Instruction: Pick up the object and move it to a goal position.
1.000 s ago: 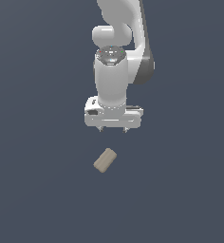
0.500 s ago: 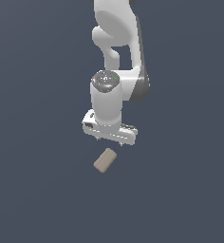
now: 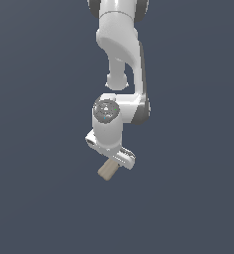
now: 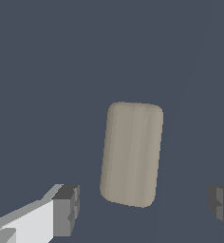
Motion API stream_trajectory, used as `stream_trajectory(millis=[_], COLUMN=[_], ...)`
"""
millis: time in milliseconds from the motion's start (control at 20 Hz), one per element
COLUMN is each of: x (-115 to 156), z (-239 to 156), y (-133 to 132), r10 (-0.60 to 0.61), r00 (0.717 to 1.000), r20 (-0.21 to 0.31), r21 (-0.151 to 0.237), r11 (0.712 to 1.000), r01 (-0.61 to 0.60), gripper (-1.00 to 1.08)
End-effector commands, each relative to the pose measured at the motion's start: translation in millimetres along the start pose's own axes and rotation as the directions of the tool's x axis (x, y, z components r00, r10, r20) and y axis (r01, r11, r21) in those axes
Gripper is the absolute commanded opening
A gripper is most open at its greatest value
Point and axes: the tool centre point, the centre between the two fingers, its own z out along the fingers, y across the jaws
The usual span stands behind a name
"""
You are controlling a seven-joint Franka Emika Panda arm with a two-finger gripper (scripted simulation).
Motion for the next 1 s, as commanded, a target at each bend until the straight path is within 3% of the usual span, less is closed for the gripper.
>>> stream_trajectory(millis=[0,650,950], x=[4,9,8], z=[10,29,55], y=[1,3,4], r10=[0.043,0.100,0.103], r00=[0.999,0.995,0.995], r20=[0.000,0.001,0.001], r21=[-0.004,-0.011,-0.011], r11=[0.999,0.995,0.995], r01=[-0.043,-0.100,-0.103], gripper=[1.00,1.00,1.00])
